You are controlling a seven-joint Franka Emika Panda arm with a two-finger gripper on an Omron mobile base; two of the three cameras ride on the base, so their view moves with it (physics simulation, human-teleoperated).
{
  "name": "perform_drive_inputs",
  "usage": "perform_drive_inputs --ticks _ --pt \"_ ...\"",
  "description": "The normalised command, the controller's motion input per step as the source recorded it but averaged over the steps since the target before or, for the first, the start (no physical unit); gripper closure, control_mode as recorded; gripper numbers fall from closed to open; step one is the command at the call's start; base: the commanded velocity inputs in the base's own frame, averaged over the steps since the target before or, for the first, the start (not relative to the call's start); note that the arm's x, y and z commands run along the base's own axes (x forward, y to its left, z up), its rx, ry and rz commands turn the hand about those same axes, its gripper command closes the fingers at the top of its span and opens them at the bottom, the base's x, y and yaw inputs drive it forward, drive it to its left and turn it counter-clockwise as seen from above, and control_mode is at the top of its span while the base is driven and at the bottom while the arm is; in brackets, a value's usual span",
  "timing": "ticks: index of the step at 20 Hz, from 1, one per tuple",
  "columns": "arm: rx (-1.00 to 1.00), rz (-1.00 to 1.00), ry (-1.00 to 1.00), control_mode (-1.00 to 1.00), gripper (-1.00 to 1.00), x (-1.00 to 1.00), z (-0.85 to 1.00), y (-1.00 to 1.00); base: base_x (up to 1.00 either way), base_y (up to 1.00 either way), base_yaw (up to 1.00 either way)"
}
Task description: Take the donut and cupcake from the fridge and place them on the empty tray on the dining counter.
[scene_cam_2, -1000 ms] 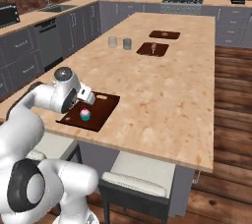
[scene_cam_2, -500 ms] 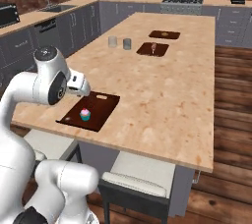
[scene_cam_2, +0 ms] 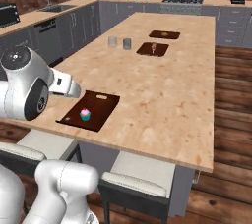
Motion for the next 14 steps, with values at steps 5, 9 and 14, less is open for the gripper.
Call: perform_drive_inputs --ticks 5,9,14 --pt "0.01 -0.09 -0.15 -1.0 -1.0 -0.55 0.36 -0.02 0.0 0.0 0.0" --pt "0.0 0.0 0.0 1.0 -1.0 0.0 0.0 0.0 -0.93 -0.48 -0.16" --pt "0.0 0.0 0.0 1.0 -1.0 0.0 0.0 0.0 -0.57 -0.92 -0.19"
